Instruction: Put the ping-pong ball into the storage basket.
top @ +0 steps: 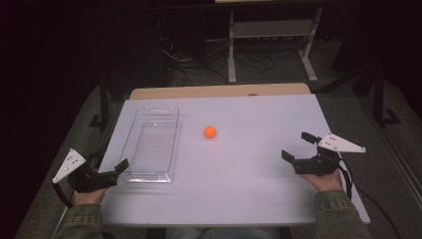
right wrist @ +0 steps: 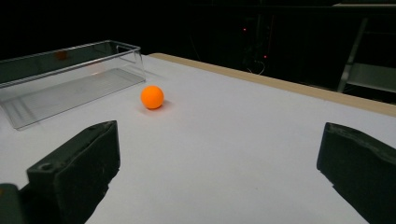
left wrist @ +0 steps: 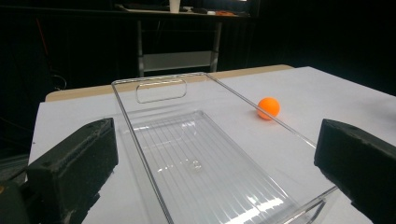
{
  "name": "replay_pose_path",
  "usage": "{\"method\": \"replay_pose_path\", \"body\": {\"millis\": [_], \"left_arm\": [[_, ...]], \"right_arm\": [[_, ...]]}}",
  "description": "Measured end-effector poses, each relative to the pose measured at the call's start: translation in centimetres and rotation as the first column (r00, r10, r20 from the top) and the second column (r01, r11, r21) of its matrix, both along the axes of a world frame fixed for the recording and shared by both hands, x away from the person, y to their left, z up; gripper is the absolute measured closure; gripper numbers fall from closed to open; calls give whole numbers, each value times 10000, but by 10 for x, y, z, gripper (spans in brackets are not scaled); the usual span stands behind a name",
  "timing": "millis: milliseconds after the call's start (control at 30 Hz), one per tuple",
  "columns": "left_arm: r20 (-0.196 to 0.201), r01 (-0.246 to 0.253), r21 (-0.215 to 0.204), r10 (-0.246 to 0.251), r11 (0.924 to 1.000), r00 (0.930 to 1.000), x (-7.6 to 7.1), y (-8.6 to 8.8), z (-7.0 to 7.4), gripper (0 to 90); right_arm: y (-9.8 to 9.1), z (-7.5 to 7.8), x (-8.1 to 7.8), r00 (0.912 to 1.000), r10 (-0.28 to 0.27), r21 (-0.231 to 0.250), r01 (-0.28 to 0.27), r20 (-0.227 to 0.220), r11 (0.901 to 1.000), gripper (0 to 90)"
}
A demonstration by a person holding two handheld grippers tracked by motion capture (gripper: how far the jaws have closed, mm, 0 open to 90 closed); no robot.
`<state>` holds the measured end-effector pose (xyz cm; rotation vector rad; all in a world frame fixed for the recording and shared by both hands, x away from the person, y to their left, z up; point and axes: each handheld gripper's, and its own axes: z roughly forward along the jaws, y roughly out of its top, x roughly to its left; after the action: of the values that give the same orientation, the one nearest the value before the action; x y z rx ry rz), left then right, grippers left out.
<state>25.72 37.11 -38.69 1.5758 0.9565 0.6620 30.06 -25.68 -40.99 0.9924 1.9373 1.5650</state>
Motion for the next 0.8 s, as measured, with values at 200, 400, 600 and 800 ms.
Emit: {"method": "replay_pose_path", "body": {"millis": [200, 400, 600, 800], "left_arm": [[2, 12, 26, -12, 10000, 10000, -1, -1, 0, 0], [-42, -85, 10, 85, 10000, 10000, -3, -2, 0, 0], [-94, -193, 133, 195, 9997, 9998, -4, -2, 3, 0], [198, -155, 535, 145, 9984, 9997, -3, -11, 15, 0]], "right_arm": [[0, 0, 0, 10000, -5, -31, 5, 16, 10000, 0], [-1, 0, 0, 10000, -37, -80, 37, 16, 10000, 0], [-1, 1, -1, 10000, -60, 45, 59, 33, 10000, 0], [-1, 0, 1, 10000, -40, -59, 41, 77, 10000, 0]]}}
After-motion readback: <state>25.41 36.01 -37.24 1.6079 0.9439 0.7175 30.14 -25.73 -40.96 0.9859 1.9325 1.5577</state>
